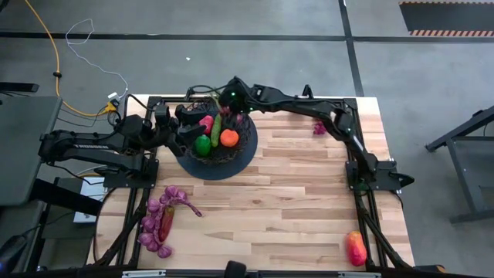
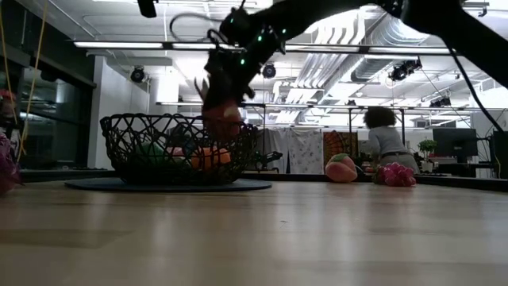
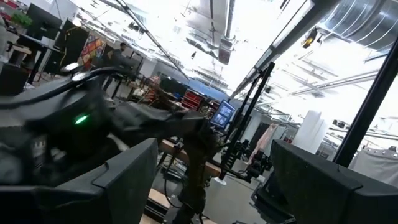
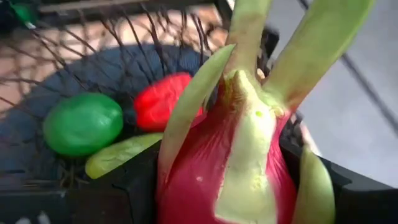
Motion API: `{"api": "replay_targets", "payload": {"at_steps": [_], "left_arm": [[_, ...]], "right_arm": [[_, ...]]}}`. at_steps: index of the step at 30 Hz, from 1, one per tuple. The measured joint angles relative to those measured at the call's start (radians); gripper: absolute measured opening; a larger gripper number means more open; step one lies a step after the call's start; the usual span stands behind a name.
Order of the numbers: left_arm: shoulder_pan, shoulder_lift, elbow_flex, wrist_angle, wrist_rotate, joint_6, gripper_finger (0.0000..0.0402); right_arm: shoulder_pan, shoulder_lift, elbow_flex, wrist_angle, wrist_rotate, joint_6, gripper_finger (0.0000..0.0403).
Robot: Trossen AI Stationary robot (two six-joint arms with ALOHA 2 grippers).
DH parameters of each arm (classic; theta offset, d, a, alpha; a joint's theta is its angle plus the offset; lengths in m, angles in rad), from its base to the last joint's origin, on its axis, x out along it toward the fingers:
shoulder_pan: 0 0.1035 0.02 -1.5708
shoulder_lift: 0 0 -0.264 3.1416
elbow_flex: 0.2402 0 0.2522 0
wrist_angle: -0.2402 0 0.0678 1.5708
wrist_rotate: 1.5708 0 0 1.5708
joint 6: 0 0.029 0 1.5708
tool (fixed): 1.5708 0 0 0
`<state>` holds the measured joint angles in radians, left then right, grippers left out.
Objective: Build produce basket
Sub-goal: Put the red dragon fruit into the black wire basket
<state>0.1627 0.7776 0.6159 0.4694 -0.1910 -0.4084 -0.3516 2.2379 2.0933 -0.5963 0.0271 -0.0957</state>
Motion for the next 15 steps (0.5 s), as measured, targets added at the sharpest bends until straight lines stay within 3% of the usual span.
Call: {"api": "replay_targets", "payload": {"at_steps": [6, 15], "left_arm": [[0.0, 0.0, 0.0, -0.001, -0.001, -0.001, 0.0303], [0.0, 0.0, 0.0, -0.001, -0.003, -0.006, 0.0303]], "right_arm": [[-0.017, 0.051, 0.003, -0.01, -0.018, 0.093, 0.0257], [-0.018, 0.091, 0.004, -0.011, -0.029, 0.055, 0.0257]]}}
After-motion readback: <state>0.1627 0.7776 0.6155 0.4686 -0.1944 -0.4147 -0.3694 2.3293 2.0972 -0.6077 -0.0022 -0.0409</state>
